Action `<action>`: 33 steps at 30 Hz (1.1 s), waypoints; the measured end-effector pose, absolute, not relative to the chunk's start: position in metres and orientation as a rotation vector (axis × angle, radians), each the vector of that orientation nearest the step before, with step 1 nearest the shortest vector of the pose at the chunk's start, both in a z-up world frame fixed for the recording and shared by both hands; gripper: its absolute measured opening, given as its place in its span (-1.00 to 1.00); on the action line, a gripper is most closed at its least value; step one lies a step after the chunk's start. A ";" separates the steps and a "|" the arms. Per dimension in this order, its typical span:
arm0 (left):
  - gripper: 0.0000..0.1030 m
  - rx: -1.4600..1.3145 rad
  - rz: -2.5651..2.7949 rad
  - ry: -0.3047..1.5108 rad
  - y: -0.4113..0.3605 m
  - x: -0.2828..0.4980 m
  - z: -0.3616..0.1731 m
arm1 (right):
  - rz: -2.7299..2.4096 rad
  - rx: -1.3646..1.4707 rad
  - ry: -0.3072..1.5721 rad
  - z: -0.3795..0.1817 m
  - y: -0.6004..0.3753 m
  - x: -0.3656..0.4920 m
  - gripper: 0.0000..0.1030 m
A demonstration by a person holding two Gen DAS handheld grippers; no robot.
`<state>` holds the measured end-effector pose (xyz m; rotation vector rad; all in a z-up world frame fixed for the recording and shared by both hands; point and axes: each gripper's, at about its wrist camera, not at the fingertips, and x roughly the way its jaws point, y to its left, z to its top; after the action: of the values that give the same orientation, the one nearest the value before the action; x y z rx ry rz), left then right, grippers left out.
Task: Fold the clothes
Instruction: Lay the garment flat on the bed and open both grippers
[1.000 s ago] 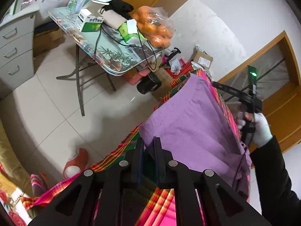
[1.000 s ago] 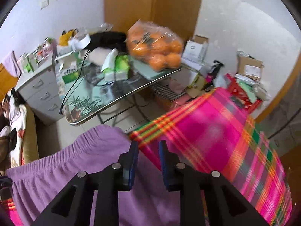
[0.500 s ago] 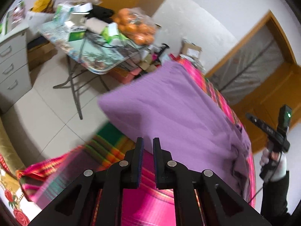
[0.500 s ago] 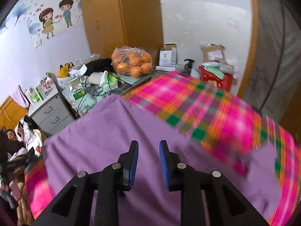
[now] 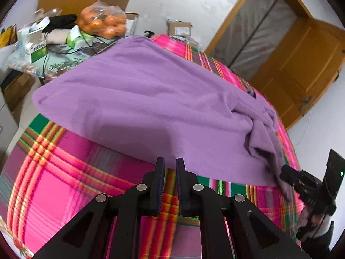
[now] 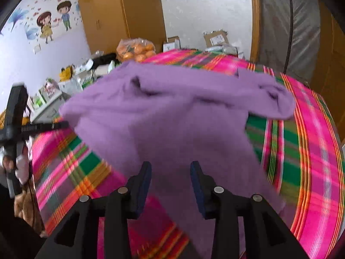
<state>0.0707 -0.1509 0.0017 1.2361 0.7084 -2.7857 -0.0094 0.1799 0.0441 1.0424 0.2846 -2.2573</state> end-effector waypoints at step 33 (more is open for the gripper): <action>-0.77 1.160 -2.828 0.485 -0.112 0.070 -0.008 | -2.481 1.205 -0.261 0.027 0.305 -0.042 -0.13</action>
<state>0.0696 -0.1115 -0.0078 1.1603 0.4846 -2.8276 -0.0424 0.3048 0.0267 1.2052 -0.2614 -2.4813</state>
